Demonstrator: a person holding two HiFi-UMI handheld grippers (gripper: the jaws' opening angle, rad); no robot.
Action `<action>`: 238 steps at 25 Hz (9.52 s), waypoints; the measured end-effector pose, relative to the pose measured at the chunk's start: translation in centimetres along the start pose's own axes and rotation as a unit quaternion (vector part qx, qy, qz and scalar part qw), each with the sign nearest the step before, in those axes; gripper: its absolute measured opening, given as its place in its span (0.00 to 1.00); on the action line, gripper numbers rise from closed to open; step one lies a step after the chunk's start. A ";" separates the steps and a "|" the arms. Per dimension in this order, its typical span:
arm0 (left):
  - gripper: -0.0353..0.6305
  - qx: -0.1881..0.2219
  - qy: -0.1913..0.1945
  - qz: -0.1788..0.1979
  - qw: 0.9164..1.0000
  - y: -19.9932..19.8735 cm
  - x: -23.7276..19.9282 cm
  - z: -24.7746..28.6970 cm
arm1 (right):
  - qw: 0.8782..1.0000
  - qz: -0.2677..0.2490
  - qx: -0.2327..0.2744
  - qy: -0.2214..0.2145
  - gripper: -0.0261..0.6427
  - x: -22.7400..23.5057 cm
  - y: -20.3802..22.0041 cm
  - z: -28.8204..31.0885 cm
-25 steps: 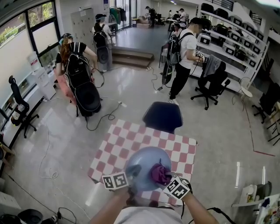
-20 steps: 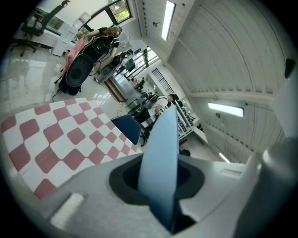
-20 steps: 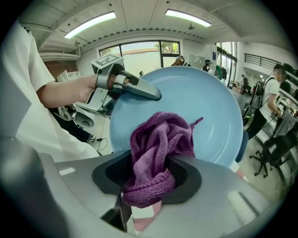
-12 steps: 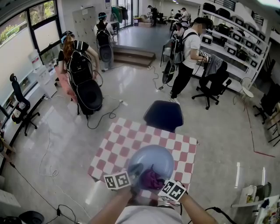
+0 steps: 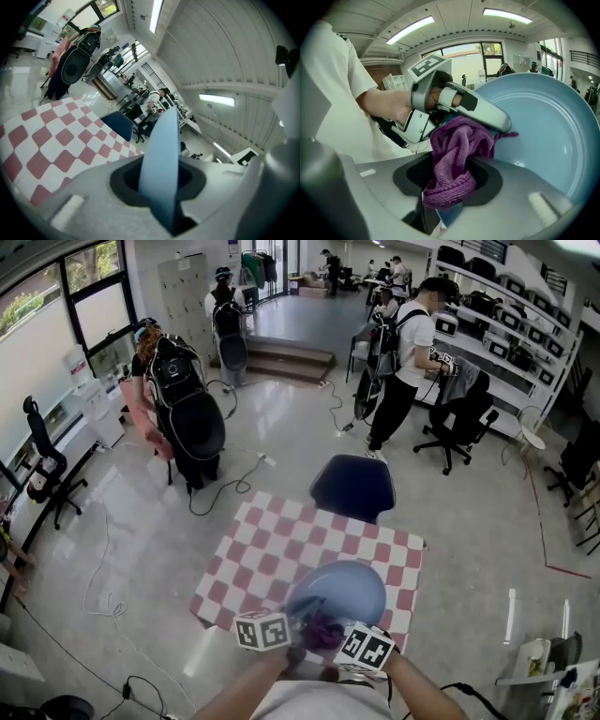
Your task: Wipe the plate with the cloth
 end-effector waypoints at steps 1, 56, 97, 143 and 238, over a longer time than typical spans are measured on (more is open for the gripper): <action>0.17 -0.003 0.004 0.004 1.000 0.1 0.2 0.1 | 1.000 -0.002 0.006 -0.001 0.30 0.1 -0.2 0.0; 0.16 -0.030 -0.001 -0.008 1.000 2.5 -0.8 -2.7 | 0.961 0.148 0.049 0.229 0.29 6.8 3.6 -8.2; 0.16 -0.124 0.052 0.071 0.988 4.4 1.6 -2.5 | 0.994 -0.003 0.085 0.070 0.30 1.7 -5.5 -3.5; 0.16 -0.068 -0.047 0.198 0.977 2.0 -2.7 -7.0 | 0.957 0.138 0.108 0.229 0.30 5.7 3.7 -12.0; 0.16 -0.070 -0.017 0.724 0.686 2.3 6.5 -1.6 | 0.990 0.040 0.138 0.002 0.30 3.8 -3.5 -12.9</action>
Point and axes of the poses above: the fingertips, and each gripper's own axes: z forward along the fingers, x to its right, y out of its underside, the point moved 7 cm from there along -z, backward along the fingers, and after that the axes turned 3 degrees about -z, right-handed, at the moved point
